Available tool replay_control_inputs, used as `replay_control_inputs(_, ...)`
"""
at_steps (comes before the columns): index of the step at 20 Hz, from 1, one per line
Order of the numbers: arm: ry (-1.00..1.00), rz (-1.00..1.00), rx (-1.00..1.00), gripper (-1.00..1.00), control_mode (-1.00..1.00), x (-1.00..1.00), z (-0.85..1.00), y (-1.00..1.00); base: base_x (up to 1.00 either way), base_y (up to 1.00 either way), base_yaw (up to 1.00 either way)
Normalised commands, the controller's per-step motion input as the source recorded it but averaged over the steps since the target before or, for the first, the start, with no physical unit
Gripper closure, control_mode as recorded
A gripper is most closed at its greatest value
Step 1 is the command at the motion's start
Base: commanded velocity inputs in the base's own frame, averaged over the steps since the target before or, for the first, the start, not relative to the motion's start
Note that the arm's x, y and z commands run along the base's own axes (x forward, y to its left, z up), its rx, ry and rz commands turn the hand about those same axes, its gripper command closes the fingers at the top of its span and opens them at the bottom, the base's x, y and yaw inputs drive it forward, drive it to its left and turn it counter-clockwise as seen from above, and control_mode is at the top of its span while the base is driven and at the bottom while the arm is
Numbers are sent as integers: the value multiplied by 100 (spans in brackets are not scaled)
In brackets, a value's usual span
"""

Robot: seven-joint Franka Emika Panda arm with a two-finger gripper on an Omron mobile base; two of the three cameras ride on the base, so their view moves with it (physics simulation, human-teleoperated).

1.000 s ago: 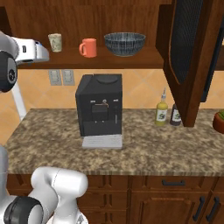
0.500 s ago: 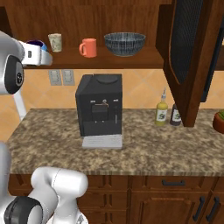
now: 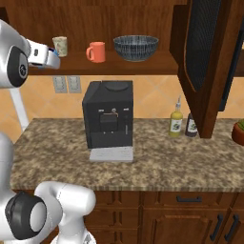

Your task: Gather all objects into one cabinet and sort the glasses and bowls to opposite sides.

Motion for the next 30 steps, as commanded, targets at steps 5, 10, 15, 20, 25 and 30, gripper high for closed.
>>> replay_control_inputs(5,-2,0,-1,100,-100,8,-15,0,0,0,0)
replay_control_inputs(10,4,0,0,100,-100,35,0,0,0,0,0)
replay_control_inputs(15,11,-3,1,100,-100,63,0,0,0,0,0)
replay_control_inputs(20,7,-4,0,100,-100,56,0,0,0,0,0)
replay_control_inputs(25,3,-2,0,100,-100,48,-21,0,0,0,0)
replay_control_inputs(30,0,0,0,100,-100,46,-17,0,0,0,0)
